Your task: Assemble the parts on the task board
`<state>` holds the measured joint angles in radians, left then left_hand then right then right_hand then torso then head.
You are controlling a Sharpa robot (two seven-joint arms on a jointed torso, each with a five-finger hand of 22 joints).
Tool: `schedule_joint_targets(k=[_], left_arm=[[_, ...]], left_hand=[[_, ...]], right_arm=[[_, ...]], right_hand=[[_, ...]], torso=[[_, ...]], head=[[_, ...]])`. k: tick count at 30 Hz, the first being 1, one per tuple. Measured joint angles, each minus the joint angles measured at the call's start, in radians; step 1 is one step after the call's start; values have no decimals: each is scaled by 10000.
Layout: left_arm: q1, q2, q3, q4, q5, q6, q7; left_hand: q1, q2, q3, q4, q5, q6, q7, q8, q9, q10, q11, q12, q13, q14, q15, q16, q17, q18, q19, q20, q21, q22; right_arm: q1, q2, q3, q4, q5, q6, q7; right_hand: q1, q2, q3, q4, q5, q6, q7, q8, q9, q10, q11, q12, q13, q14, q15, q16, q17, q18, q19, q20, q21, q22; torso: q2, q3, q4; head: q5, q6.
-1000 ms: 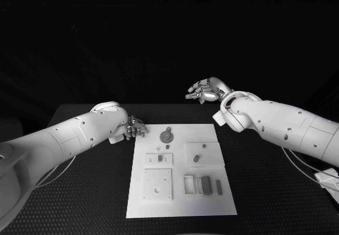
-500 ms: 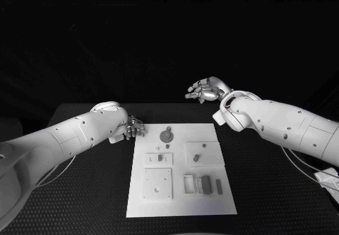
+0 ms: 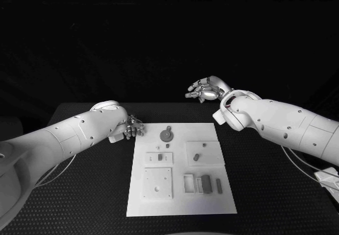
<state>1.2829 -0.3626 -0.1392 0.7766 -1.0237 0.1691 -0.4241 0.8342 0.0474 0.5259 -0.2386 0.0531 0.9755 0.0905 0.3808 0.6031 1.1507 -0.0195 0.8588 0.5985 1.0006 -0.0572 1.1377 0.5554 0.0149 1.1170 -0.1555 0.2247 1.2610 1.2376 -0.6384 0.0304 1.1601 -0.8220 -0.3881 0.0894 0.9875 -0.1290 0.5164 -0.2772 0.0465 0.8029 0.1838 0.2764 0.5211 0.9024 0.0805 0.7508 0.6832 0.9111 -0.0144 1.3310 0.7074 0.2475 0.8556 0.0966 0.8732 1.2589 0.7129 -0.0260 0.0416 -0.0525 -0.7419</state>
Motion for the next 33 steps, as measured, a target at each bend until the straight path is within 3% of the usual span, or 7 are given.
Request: schedule_joint_targets(k=[8,15,22,33], left_arm=[[0,-113,2,56,304,2,27],[3,-339,11,388,520,-48,51],[29,-889,19,1287,741,-295,63],[187,-2029,25,3404,1023,-968,58]], left_hand=[[248,400,54,-265,-39,576,-191,293,67,362,-150,0,-33,257,-65,99,-25,0,185,-65,5,147],[404,549,19,-326,-79,750,-283,344,108,538,-182,0,-33,432,-110,158,-35,-1,322,-70,79,241],[462,606,0,-396,-60,820,-319,385,113,610,-183,0,-32,557,-124,171,-34,0,413,-91,83,296],[594,620,2,-445,-61,931,-358,382,108,712,-187,0,-18,679,-142,202,-45,1,519,-125,124,351]], right_arm=[[0,2,0,-17,0,4,-1],[0,-14,0,-29,2,7,-3],[0,-51,0,-47,6,10,-6],[-1,-75,0,-154,14,19,-8]], right_hand=[[0,0,0,0,0,2,-4,0,0,0,0,0,-9,41,-12,0,0,-1,0,0,0,0],[0,0,0,0,0,15,-18,0,0,0,0,0,-18,42,-13,0,1,-1,0,0,0,0],[-41,41,0,0,0,1,-35,0,0,0,0,0,-29,41,-12,0,1,-1,0,0,0,0],[-40,40,0,0,0,4,-39,0,1,0,0,39,-39,40,-10,0,-8,-1,0,0,0,0]], torso=[[-2,7,2],[-8,7,5],[-20,6,17],[-44,12,39]], head=[[5,-21],[15,-35],[35,-35],[86,-24]])
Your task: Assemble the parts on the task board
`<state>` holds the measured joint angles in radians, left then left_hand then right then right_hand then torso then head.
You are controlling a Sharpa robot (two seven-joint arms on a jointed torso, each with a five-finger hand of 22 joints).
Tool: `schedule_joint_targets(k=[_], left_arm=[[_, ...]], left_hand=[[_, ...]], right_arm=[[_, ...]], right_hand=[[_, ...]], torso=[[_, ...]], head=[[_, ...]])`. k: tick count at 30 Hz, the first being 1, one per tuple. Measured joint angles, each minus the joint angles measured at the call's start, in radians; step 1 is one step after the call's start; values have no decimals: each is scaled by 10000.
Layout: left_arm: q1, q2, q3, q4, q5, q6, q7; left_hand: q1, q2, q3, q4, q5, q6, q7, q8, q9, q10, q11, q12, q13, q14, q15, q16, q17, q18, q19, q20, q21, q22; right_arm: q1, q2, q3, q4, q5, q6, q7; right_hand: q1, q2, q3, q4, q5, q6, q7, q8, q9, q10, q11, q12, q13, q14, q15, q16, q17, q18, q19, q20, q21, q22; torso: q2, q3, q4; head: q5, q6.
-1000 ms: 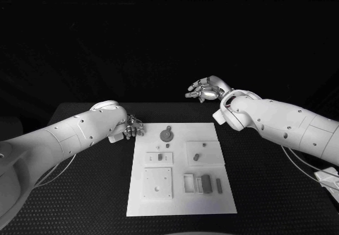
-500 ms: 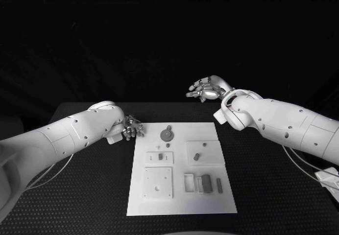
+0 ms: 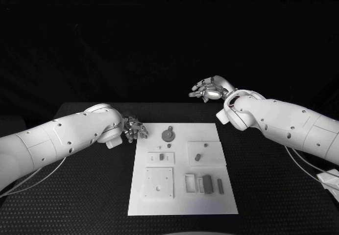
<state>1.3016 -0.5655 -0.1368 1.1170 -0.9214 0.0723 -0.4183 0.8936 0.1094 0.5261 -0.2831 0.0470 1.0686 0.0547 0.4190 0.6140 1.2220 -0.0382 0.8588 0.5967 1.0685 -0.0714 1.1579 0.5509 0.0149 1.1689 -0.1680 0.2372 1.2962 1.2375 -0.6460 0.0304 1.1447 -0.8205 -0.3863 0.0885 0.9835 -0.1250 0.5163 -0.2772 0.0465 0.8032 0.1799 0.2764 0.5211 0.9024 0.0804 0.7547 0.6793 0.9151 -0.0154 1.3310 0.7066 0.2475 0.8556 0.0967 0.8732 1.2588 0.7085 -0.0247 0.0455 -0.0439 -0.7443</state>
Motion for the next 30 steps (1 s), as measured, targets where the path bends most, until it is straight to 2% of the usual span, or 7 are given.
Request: schedule_joint_targets(k=[11,20,21,24,28,30], left_arm=[[3,-791,-12,1600,71,-540,-22],[-16,-973,-75,2066,-11,-673,-53],[-17,-991,-103,2101,-37,-680,-60],[-27,-1059,-285,2252,-173,-703,-88],[-45,-1125,-418,2453,-357,-739,-130],[-58,-1153,-532,2568,-465,-770,-145]], left_hand=[[66,-38,0,-3,22,50,-48,-18,-30,45,-26,0,-1,34,-33,-1,-12,-1,36,-34,0,37],[131,-55,-14,-14,22,85,-15,-30,-57,75,-28,0,7,105,-33,37,-22,-1,57,-12,0,61],[131,-55,-14,-13,22,94,-23,-8,-58,77,-29,0,8,105,-34,37,-22,-1,70,1,0,61],[131,-55,-16,-13,21,121,-49,-5,-57,129,-13,0,8,110,-38,37,-22,-1,106,-33,0,71],[131,-55,-16,-12,21,122,-49,-5,-56,131,-13,0,8,111,-39,37,-21,-2,106,-33,0,71],[131,-55,-17,-12,21,121,-49,-5,-56,132,-14,0,7,111,-39,37,-22,-2,106,-33,0,77]], right_arm=[[-61,-42,-2,-82,7,7,-3],[-124,-69,-2,-88,12,11,-7],[-127,-69,-2,-86,12,12,-7],[-133,-73,-2,-79,14,13,-8],[-145,-86,-2,-65,16,16,-9],[-147,-92,-2,-64,17,17,-9]], right_hand=[[0,0,0,0,0,-25,22,0,0,0,0,0,-19,-3,3,0,1,-1,0,0,0,0],[0,0,0,0,0,-25,22,0,0,0,0,0,-28,-5,4,0,1,-1,0,0,0,0],[0,0,0,0,0,-25,21,0,0,0,0,0,-28,-4,5,0,1,-1,0,0,0,0],[0,0,0,0,0,-26,20,0,0,0,0,0,-28,-5,5,0,2,-1,0,0,0,0],[0,0,0,0,0,-16,29,0,0,0,0,0,-28,-5,5,0,2,-1,0,0,0,0],[0,0,0,0,0,-2,41,0,0,0,0,0,-28,-5,5,0,2,0,0,0,0,0]], torso=[[5,-15,-5],[16,-21,-11],[16,-19,-11],[18,-17,-11],[19,-12,-12],[19,-7,-13]], head=[[90,72],[92,29],[92,24],[92,7],[94,-32],[102,-58]])
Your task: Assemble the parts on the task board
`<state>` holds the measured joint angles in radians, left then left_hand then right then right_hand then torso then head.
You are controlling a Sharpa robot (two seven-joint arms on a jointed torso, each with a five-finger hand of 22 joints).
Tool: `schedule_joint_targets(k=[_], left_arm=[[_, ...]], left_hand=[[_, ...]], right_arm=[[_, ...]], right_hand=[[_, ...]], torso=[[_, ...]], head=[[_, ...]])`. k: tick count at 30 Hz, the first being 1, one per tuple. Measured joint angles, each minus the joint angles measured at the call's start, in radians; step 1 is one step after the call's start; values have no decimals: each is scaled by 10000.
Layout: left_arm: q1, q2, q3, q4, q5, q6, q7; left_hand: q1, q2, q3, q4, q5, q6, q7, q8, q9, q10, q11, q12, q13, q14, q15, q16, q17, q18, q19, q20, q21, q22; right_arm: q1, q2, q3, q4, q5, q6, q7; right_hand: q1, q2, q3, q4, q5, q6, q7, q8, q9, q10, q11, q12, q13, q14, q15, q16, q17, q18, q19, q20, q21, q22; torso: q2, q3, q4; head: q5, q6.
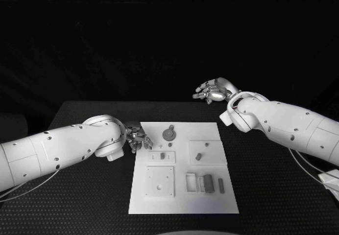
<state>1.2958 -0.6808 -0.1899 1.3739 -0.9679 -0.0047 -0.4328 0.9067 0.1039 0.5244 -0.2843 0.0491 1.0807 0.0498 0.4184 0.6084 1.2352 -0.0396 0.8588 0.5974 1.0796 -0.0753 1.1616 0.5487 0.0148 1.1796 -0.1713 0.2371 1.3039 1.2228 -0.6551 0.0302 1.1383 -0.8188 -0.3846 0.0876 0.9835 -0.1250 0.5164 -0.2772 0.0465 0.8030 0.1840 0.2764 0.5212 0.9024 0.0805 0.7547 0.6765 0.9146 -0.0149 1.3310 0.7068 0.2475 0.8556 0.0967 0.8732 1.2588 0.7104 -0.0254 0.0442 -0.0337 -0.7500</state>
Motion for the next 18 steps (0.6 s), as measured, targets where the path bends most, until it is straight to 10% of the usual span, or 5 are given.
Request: schedule_joint_targets(k=[18], left_arm=[[-287,-63,-157,471,-657,-443,-165]], left_hand=[[40,-37,-28,0,5,77,-9,-15,-19,56,-19,0,22,87,-15,-1,-9,-1,54,-20,37,36]], right_arm=[[-44,-13,0,8,8,28,-4]], right_hand=[[0,0,0,0,0,17,-18,0,0,0,0,0,1,0,1,0,1,-1,0,0,0,0]], torso=[[9,7,-13]], head=[[33,-85]])
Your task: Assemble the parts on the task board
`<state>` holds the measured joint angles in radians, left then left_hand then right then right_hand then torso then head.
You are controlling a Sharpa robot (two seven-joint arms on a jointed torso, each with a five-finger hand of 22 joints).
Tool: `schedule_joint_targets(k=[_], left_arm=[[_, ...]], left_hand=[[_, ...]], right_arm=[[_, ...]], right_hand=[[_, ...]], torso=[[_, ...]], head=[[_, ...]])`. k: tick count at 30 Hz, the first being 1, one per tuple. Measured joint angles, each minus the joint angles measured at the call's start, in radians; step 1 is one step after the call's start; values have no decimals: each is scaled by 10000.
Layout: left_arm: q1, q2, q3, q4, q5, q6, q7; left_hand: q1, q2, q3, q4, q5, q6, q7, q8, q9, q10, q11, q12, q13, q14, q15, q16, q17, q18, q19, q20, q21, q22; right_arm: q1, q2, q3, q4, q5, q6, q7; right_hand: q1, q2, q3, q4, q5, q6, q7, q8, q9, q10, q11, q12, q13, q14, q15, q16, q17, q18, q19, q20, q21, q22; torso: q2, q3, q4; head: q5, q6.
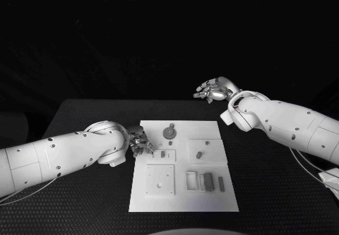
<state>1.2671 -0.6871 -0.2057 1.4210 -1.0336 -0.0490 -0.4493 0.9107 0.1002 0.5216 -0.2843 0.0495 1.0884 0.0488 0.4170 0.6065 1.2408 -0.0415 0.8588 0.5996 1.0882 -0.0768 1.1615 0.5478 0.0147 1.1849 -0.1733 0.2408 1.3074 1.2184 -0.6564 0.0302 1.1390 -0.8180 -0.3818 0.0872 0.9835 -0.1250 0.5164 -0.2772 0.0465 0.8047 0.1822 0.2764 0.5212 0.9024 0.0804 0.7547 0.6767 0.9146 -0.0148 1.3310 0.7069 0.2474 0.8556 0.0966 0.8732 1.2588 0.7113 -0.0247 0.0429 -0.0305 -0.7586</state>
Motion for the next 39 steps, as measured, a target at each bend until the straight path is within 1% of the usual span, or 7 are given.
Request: schedule_joint_targets(k=[4,6,8,12,29,37,39], left_arm=[[-44,61,-19,-9,-79,-73,-61],[-44,120,-91,-35,-124,-106,-96],[-47,163,-203,-49,-165,-126,-125],[-76,251,-276,-118,-226,-128,-166],[-107,343,-265,-255,-291,-188,-174],[-123,238,-270,-91,-323,-287,-158],[-132,195,-272,-26,-323,-308,-152]], left_hand=[[0,0,-1,0,0,1,0,-25,-8,16,-16,0,13,0,0,42,0,0,0,0,0,7],[0,0,-2,0,0,0,1,-30,-10,17,-16,0,13,0,0,42,0,0,0,0,0,7],[0,0,-14,-10,0,1,1,-39,-13,17,-16,0,22,2,-2,42,1,0,0,0,0,7],[1,1,-26,0,-1,0,1,-40,-15,50,-18,0,22,32,-32,42,1,0,1,1,0,6],[1,1,-42,14,-5,-3,4,-4,-26,67,-32,0,41,34,-33,40,2,-1,37,-34,0,4],[1,1,-33,-19,-12,36,-35,-20,-25,70,-29,0,53,68,1,40,2,-1,38,-33,0,3],[54,-52,-25,-28,16,36,-35,-20,-26,83,-17,0,66,68,1,44,-5,-2,39,-32,0,3]], right_arm=[[-5,3,0,0,1,3,0],[-5,6,0,0,2,5,-1],[-7,6,0,-2,3,6,-1],[-8,9,1,-3,4,10,-2],[-10,14,0,-2,7,17,-6],[-18,18,0,-7,8,20,-6],[-24,12,3,-7,8,21,-6]], right_hand=[[0,0,0,0,0,1,-1,0,0,0,0,0,0,0,0,0,0,0,0,0,0,0],[0,0,0,0,0,1,-2,0,0,0,0,0,0,0,0,0,0,0,0,0,0,0],[0,0,0,0,0,2,-3,0,0,0,0,0,1,0,0,0,0,1,0,0,0,0],[0,0,0,0,0,2,-4,0,0,0,0,0,1,0,1,0,0,0,0,0,0,0],[0,0,0,0,0,-23,17,0,0,0,0,0,2,-2,2,0,1,0,0,0,0,0],[0,0,0,0,0,-39,1,0,0,0,0,0,2,-14,15,0,2,0,0,0,0,0],[0,0,0,0,0,-39,1,0,0,0,0,0,2,-14,15,0,1,0,0,0,0,0]], torso=[[2,0,-1],[5,0,-3],[6,0,-8],[7,3,-12],[5,7,-9],[5,0,-9],[6,0,-10]], head=[[1,-15],[1,-24],[-8,-40],[-9,-55],[0,-73],[-19,-101],[-26,-108]])
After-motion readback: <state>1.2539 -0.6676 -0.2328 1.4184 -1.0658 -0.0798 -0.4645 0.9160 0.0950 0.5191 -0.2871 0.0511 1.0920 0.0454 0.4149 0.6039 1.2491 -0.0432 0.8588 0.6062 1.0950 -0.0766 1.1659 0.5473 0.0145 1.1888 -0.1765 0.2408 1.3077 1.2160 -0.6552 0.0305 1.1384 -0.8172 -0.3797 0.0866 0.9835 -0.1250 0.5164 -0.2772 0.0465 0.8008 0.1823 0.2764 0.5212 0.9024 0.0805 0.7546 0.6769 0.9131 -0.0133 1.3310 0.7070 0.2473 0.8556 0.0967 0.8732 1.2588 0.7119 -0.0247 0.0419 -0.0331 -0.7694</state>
